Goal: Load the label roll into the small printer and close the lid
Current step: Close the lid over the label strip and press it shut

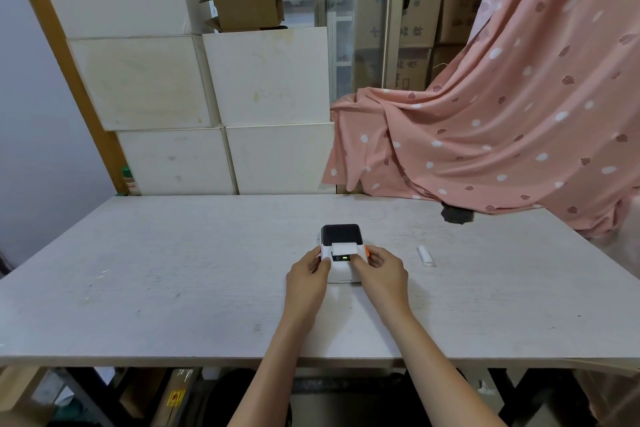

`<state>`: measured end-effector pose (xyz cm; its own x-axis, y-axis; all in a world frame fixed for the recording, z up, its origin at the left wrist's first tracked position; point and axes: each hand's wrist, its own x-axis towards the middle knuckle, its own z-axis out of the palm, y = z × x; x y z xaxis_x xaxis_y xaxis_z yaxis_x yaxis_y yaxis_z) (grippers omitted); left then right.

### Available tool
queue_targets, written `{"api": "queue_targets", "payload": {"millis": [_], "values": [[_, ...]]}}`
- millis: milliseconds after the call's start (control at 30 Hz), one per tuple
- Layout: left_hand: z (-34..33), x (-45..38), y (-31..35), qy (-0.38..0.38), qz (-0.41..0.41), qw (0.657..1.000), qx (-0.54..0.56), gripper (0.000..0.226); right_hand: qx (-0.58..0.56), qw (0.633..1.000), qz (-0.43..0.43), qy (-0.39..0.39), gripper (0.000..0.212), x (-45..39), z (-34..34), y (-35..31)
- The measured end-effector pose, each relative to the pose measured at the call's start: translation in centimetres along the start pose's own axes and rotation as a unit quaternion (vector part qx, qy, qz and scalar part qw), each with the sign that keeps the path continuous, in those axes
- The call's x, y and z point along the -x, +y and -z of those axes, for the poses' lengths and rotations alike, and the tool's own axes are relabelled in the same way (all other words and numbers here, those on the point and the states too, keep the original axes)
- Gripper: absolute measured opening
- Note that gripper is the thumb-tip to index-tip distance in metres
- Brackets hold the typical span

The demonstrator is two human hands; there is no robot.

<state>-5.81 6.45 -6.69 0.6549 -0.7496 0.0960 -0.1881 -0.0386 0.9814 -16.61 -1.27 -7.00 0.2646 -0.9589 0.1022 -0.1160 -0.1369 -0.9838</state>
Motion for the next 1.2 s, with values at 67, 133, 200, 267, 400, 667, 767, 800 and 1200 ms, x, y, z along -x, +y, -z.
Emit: {"api": "queue_targets", "payload": {"millis": [67, 133, 200, 267, 400, 667, 767, 800, 1200], "values": [[-0.02, -0.03, -0.04, -0.001, -0.001, 1.0, -0.003, 0.043, 0.006, 1.0, 0.005, 0.002, 0.012, 0.14, -0.02, -0.11], [0.0, -0.08, -0.16, -0.001, -0.001, 1.0, -0.001, 0.045, 0.007, 1.0, 0.008, 0.003, 0.012, 0.18, -0.03, -0.09], [0.05, -0.09, -0.23, -0.001, 0.0, 1.0, 0.004, 0.047, 0.01, 1.0, 0.006, 0.004, 0.009, 0.15, -0.03, -0.08], [0.03, -0.15, -0.27, -0.002, -0.003, 1.0, 0.004, 0.045, 0.009, 1.0, 0.004, 0.005, 0.012, 0.15, -0.03, -0.11], [-0.02, -0.21, -0.3, -0.003, -0.001, 1.0, 0.002, 0.043, -0.001, 1.0, -0.003, 0.001, 0.011, 0.2, 0.09, -0.25], [0.03, -0.16, -0.4, -0.007, -0.009, 1.0, 0.015, 0.043, -0.014, 1.0, 0.001, -0.005, 0.017, 0.1, 0.13, -0.29], [0.08, -0.08, -0.31, -0.005, -0.01, 1.0, 0.016, 0.043, -0.018, 1.0, -0.002, -0.007, 0.021, -0.1, 0.08, -0.45], [0.08, -0.04, -0.26, -0.004, -0.01, 1.0, 0.015, 0.044, -0.021, 1.0, -0.004, -0.006, 0.023, -0.15, 0.03, -0.56], [-0.03, 0.18, 0.2, 0.0, -0.01, 1.0, 0.017, 0.058, -0.004, 1.0, 0.01, -0.003, 0.008, 0.44, 0.24, -0.46]]}}
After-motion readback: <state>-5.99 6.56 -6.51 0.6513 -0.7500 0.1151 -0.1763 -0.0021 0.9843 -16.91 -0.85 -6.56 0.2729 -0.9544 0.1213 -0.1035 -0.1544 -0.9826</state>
